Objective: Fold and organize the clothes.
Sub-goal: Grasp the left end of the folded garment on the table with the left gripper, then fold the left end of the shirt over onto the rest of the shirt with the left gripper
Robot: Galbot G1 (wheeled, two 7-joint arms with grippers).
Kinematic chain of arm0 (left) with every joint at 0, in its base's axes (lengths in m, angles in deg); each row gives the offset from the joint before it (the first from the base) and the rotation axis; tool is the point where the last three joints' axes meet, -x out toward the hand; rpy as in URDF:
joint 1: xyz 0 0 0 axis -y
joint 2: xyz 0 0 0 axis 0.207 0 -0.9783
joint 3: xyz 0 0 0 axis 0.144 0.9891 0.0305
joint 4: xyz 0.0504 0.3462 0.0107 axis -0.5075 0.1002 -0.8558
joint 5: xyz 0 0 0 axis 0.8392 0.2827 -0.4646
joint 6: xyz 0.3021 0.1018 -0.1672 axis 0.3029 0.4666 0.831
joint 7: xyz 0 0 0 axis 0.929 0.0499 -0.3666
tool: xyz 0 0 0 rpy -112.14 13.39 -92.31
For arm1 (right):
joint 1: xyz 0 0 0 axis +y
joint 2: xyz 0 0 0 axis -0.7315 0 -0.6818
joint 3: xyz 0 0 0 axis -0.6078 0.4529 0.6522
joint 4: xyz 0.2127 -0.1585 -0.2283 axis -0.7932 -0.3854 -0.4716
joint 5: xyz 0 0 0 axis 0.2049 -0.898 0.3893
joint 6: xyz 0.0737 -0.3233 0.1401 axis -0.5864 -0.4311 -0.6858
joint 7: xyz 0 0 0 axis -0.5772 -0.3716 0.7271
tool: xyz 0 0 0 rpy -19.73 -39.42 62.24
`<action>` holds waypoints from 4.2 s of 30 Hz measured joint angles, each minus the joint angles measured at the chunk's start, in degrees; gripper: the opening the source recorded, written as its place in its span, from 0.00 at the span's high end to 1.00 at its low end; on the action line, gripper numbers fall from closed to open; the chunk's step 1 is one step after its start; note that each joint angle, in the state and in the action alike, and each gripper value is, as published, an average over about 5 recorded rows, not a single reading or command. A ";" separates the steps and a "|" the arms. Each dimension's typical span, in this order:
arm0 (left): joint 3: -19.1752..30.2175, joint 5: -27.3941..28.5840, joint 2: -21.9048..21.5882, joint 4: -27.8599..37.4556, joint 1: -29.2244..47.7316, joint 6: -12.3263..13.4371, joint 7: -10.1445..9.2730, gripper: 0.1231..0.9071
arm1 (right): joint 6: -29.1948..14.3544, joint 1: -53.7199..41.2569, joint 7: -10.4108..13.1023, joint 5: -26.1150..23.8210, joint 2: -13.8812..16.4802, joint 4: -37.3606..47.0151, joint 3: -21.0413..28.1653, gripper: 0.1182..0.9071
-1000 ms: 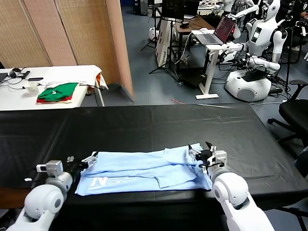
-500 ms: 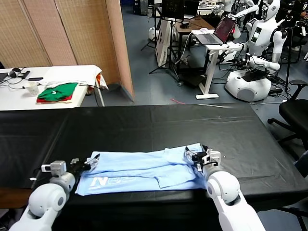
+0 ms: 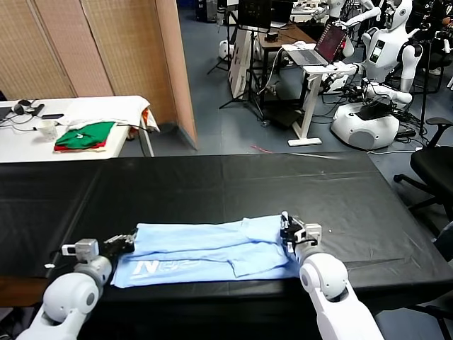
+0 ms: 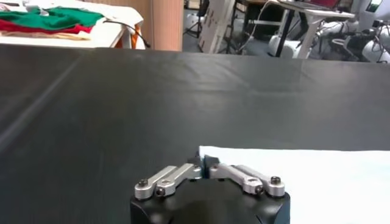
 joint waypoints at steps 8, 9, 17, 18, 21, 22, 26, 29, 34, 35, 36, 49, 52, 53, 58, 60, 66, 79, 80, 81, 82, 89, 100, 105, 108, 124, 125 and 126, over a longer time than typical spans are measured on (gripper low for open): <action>-1.05 1.85 0.72 -0.33 -0.86 1.55 -0.08 0.97 | -0.89 1.20 1.42 -0.08 -0.67 -1.07 -0.60 0.95; -1.31 1.99 0.76 -0.41 -1.02 1.67 -0.14 0.97 | -0.98 1.33 1.61 -0.12 -0.78 -1.12 -0.63 0.95; -3.08 2.47 0.93 -1.79 -2.86 2.22 -0.18 0.97 | -1.73 1.57 1.46 -0.31 -1.22 -0.46 -0.74 0.95; -3.16 2.63 1.01 -1.93 -3.02 2.26 -0.17 0.97 | -1.83 1.65 1.05 -0.30 -1.21 -0.52 -0.83 0.95; -3.28 3.18 1.41 -2.23 -3.23 2.21 -0.20 0.97 | -2.44 2.17 -0.69 -0.34 -1.00 -1.25 -1.28 0.86; -3.34 3.34 1.57 -2.36 -3.26 2.14 -0.23 0.97 | -2.83 2.41 -1.29 -0.38 -0.85 -1.68 -1.47 0.80; -3.89 4.27 2.18 -3.18 -3.62 2.31 -0.24 0.94 | -4.94 3.55 -3.08 -0.56 -0.04 -4.08 -2.42 0.47; -4.62 4.73 2.42 -3.70 -4.08 2.85 -0.21 0.77 | -6.23 4.68 -3.55 -0.63 0.72 -6.36 -3.30 0.24; -6.38 3.63 2.27 -3.88 -5.03 4.22 -0.20 0.36 | -7.02 7.42 -3.61 -0.53 2.42 -10.35 -5.43 0.02; -6.81 3.17 2.19 -3.91 -5.26 4.38 -0.18 0.29 | -7.05 8.08 -3.62 -0.45 2.72 -11.18 -5.88 0.01; -7.25 2.65 2.16 -4.00 -5.51 4.49 -0.16 0.22 | -7.11 8.81 -3.63 -0.37 3.00 -12.01 -6.36 0.00; -9.10 4.62 7.33 -6.60 -12.73 6.81 0.38 0.00 | -8.06 15.77 -3.88 -0.23 3.56 -17.69 -8.67 0.00; -9.01 4.69 8.59 -7.05 -13.52 6.83 0.45 0.00 | -8.04 16.03 -3.83 -0.23 3.55 -17.96 -8.44 0.00; -8.99 4.65 8.90 -7.16 -13.68 6.83 0.50 0.00 | -8.03 16.09 -3.81 -0.24 3.53 -18.01 -8.35 0.00; -8.99 4.04 9.85 -7.05 -14.07 6.86 0.67 0.00 | -7.99 16.29 -3.70 -0.31 3.36 -18.21 -8.03 0.00; -8.99 3.82 10.07 -6.89 -14.14 6.91 0.75 0.00 | -7.97 16.33 -3.69 -0.37 3.33 -18.24 -7.94 0.00; -8.10 5.17 10.76 -6.60 -14.28 7.43 1.42 0.00 | -7.93 16.33 -3.64 -0.65 3.03 -18.36 -7.63 0.00; -6.63 6.03 11.19 -5.89 -14.21 7.97 2.42 0.48 | -8.09 15.26 -3.66 -2.29 2.02 -17.94 -6.37 0.00; -6.66 5.40 11.16 -5.85 -14.11 7.78 2.38 0.56 | -8.12 15.22 -3.67 -2.42 1.94 -17.89 -6.31 0.00; -6.68 4.70 11.11 -5.81 -14.02 7.52 2.35 0.65 | -8.15 15.19 -3.68 -2.55 1.85 -17.82 -6.25 0.00; -6.70 4.03 11.05 -5.80 -13.94 7.25 2.32 0.72 | -8.19 15.17 -3.69 -2.65 1.78 -17.76 -6.20 0.00; -7.15 3.04 10.19 -6.39 -13.74 6.20 2.45 0.91 | -8.47 15.17 -3.67 -3.11 1.36 -17.61 -6.15 0.00; -12.48 14.89 3.72 -5.70 -15.37 10.27 3.08 0.92 | -8.76 15.72 -3.56 -3.22 0.55 -17.52 -5.94 0.00; -16.58 16.00 -0.26 -4.56 -16.68 11.55 2.73 0.92 | -8.97 16.18 -3.54 -3.40 0.28 -17.56 -5.97 0.00; -18.31 16.83 -1.74 -4.23 -17.03 12.36 2.31 0.92 | -9.30 16.67 -3.53 -3.64 0.03 -17.78 -6.11 0.00; -9.40 -1.56 5.24 -15.31 -13.88 5.68 -0.34 0.92 | -11.95 22.77 -3.66 -7.38 -2.77 -19.74 -9.20 0.00; -8.17 -3.00 5.78 -15.91 -13.45 5.39 -0.40 0.92 | -12.17 23.26 -3.68 -7.68 -2.99 -19.86 -9.57 0.00; -6.92 -4.21 6.22 -16.42 -13.00 5.17 -0.42 0.92 | -12.38 23.73 -3.70 -7.97 -3.20 -19.97 -9.93 0.00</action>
